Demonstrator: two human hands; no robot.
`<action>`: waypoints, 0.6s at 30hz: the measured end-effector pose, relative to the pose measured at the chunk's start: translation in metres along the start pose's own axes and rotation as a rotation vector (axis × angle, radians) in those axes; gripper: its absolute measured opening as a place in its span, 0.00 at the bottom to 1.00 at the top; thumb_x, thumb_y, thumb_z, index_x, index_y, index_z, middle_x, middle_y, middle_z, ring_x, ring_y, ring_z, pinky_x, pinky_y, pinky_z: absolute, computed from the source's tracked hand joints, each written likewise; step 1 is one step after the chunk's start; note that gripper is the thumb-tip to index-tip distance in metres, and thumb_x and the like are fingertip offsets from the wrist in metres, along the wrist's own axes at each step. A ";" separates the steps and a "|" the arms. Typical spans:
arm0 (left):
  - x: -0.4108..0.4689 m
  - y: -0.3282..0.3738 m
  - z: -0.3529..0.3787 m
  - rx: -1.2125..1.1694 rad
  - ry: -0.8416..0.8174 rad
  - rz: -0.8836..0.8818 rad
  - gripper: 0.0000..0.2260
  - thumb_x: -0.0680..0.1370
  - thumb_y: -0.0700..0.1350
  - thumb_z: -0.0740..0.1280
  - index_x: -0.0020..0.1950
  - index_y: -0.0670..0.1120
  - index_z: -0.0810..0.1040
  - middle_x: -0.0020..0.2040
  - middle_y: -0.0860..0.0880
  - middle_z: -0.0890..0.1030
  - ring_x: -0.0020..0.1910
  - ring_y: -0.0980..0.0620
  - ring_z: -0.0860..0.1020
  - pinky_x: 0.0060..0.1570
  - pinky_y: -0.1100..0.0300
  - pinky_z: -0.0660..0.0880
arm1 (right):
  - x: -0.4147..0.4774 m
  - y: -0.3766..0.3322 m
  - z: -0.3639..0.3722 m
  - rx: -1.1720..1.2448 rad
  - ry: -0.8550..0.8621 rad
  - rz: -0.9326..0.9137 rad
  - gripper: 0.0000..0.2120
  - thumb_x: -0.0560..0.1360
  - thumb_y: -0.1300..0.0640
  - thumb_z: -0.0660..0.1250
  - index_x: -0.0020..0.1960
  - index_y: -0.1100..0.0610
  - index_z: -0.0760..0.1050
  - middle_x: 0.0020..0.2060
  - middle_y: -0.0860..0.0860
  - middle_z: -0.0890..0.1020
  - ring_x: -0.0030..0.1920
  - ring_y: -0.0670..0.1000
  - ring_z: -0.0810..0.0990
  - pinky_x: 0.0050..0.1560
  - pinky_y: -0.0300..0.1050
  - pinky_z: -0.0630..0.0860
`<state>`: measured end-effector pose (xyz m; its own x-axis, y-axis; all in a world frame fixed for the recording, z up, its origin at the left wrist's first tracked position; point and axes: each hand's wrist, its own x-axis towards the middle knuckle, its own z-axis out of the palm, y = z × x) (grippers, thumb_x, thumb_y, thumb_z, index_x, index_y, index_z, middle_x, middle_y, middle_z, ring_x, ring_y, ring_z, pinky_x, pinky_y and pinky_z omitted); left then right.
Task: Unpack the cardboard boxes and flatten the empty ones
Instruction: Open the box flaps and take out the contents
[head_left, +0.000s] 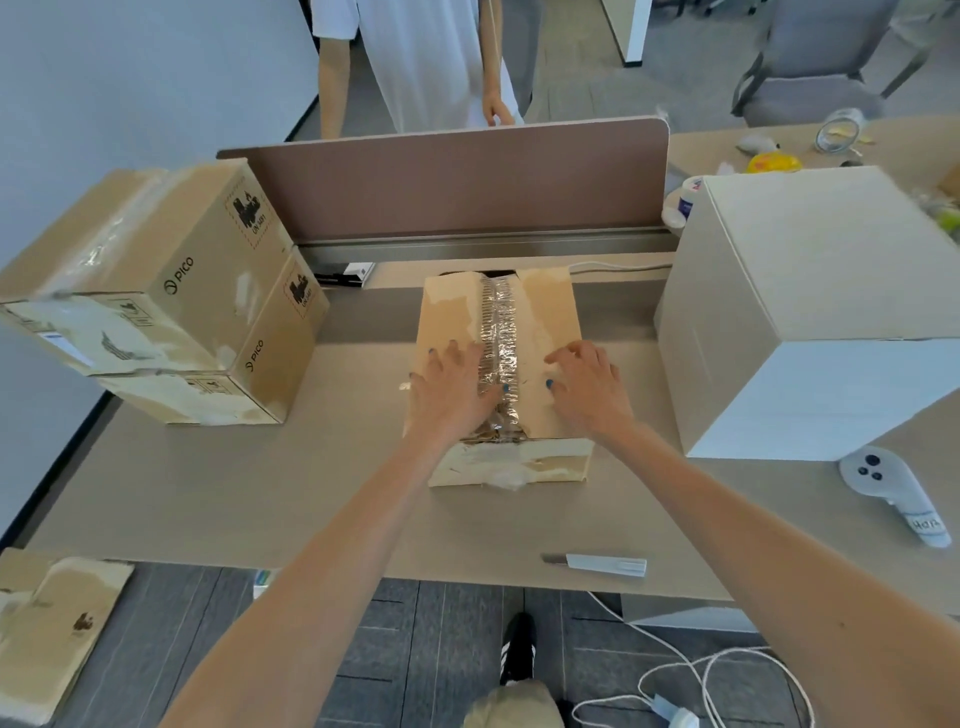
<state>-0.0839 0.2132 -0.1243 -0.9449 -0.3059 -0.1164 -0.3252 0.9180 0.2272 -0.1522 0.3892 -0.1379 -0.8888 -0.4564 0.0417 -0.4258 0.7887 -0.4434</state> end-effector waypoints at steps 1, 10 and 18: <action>0.005 -0.001 0.003 -0.010 -0.009 -0.016 0.27 0.80 0.61 0.60 0.76 0.51 0.61 0.79 0.41 0.56 0.78 0.36 0.52 0.68 0.28 0.56 | 0.006 0.002 -0.001 0.006 0.001 -0.001 0.16 0.79 0.58 0.60 0.65 0.52 0.70 0.65 0.52 0.67 0.68 0.53 0.63 0.66 0.50 0.61; 0.069 -0.001 0.007 -0.072 0.013 -0.072 0.24 0.82 0.60 0.55 0.74 0.48 0.63 0.80 0.39 0.52 0.79 0.35 0.47 0.70 0.27 0.50 | 0.061 0.006 0.005 -0.002 -0.010 -0.048 0.17 0.77 0.62 0.60 0.65 0.54 0.71 0.65 0.54 0.68 0.67 0.56 0.64 0.65 0.50 0.63; 0.133 0.005 0.009 -0.076 0.006 -0.175 0.33 0.78 0.65 0.59 0.76 0.46 0.58 0.81 0.40 0.48 0.78 0.34 0.43 0.68 0.25 0.49 | 0.113 0.007 0.019 -0.138 0.030 -0.097 0.20 0.80 0.57 0.58 0.71 0.53 0.67 0.73 0.56 0.62 0.74 0.57 0.57 0.72 0.51 0.55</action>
<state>-0.2112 0.1789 -0.1474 -0.8738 -0.4608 -0.1552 -0.4863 0.8290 0.2763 -0.2521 0.3351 -0.1536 -0.8460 -0.5225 0.1060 -0.5275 0.7915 -0.3086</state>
